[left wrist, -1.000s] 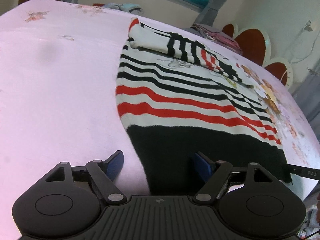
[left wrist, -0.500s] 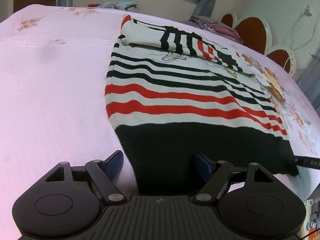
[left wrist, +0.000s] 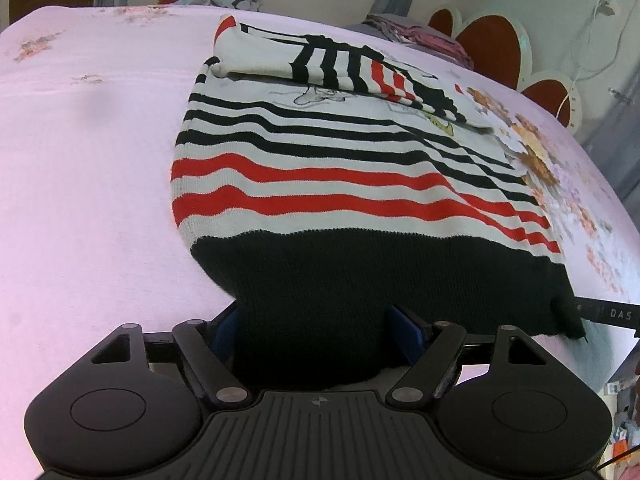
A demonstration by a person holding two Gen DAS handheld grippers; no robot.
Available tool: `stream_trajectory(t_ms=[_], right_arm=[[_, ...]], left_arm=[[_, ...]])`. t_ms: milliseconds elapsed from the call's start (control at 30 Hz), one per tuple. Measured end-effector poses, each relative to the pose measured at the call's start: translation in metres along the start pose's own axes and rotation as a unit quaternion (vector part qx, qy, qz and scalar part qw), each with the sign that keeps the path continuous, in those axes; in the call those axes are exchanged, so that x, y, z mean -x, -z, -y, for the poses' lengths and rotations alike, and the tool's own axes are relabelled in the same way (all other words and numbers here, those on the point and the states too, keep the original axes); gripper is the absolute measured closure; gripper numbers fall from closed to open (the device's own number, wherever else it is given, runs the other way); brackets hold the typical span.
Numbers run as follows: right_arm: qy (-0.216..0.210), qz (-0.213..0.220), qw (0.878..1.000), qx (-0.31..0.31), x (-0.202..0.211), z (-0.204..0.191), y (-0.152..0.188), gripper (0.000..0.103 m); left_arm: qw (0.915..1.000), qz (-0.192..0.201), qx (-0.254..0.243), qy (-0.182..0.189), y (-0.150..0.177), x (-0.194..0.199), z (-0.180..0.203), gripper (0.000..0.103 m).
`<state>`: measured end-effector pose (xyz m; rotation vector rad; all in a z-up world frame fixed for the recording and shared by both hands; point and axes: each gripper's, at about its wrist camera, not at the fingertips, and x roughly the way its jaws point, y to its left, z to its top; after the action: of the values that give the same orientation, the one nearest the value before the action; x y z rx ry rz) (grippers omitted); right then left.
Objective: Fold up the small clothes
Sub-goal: 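Press the folded sweater flat near the black hem with both tools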
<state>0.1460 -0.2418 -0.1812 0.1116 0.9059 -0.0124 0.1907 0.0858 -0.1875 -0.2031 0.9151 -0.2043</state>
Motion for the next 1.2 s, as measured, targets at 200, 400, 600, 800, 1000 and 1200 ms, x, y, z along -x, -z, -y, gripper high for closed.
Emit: stream_trajectory(t_ms=[200, 400, 600, 800, 1000, 1200], right_arm=[[0.000, -0.003, 1.000, -0.003, -0.002, -0.002, -0.001, 0.058], [-0.007, -0.006, 1.000, -0.004, -0.001, -0.001, -0.002, 0.070], [-0.018, -0.009, 1.000, -0.009, 0.000, 0.000, -0.003, 0.082], [-0.026, -0.011, 0.999, -0.016, 0.000, 0.003, -0.003, 0.085], [-0.035, -0.018, 0.999, -0.031, -0.002, 0.007, -0.007, 0.075], [-0.027, -0.024, 0.999, -0.007, -0.005, -0.002, -0.009, 0.077]], left_arm=[[1.0000, -0.004, -0.007, -0.001, 0.000, -0.001, 0.002, 0.030], [1.0000, -0.007, 0.007, 0.003, -0.002, 0.002, -0.007, 0.050], [0.9996, -0.016, 0.015, 0.015, -0.001, 0.005, -0.014, 0.058], [0.9990, -0.024, 0.028, 0.026, 0.000, 0.007, -0.022, 0.062], [0.9963, -0.033, 0.068, 0.041, -0.006, 0.002, -0.030, 0.062], [0.9969, -0.028, 0.058, 0.046, -0.010, -0.002, -0.026, 0.062]])
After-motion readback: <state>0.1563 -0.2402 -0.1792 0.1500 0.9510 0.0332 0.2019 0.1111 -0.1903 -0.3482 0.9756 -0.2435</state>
